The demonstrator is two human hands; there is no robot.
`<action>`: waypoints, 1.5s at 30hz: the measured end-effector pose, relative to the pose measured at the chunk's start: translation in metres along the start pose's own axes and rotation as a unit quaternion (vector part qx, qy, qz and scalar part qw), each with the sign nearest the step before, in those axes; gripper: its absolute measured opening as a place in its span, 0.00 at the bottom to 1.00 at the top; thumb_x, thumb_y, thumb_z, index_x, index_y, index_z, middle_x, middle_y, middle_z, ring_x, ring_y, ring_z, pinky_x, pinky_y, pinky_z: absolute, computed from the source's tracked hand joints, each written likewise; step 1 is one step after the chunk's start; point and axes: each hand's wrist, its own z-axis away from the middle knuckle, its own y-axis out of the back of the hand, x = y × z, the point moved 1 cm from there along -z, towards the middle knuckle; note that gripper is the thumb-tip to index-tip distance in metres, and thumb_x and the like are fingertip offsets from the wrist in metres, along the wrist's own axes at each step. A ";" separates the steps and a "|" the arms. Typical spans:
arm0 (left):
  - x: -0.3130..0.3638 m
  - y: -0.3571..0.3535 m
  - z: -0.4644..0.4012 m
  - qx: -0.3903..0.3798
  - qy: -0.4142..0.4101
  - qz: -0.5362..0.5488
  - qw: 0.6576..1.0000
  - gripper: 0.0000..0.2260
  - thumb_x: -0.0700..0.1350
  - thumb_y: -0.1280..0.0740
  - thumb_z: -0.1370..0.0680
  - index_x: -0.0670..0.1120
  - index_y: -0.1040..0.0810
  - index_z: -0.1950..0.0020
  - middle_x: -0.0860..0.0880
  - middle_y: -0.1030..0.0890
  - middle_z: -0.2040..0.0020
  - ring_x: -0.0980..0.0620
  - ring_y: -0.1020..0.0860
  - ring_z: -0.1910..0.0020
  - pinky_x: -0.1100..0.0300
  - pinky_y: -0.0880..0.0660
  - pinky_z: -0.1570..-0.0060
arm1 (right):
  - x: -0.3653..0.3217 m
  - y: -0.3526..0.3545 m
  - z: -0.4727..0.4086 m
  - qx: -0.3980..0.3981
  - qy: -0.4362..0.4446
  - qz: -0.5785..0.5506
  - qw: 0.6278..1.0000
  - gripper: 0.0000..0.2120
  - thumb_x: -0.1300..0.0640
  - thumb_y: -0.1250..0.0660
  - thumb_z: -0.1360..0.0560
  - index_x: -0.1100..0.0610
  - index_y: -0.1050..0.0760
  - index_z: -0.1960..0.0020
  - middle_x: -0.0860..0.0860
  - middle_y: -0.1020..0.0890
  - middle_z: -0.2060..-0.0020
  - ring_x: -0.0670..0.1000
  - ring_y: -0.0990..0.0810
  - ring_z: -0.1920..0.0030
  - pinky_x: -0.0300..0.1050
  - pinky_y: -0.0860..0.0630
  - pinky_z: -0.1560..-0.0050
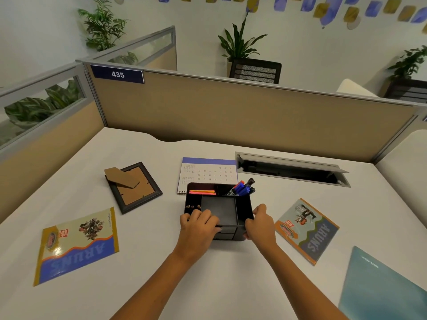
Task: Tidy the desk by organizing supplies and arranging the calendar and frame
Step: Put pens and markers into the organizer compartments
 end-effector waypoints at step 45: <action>-0.049 -0.076 -0.097 -0.315 0.204 -0.053 0.925 0.22 0.59 0.47 0.20 0.50 0.37 0.30 0.50 0.35 0.29 0.46 0.37 0.32 0.44 0.37 0.37 | 0.090 0.105 -0.062 -0.032 -0.125 -0.104 0.986 0.18 0.76 0.46 0.31 0.62 0.26 0.49 0.63 0.20 0.57 0.63 0.18 0.63 0.55 0.18 0.67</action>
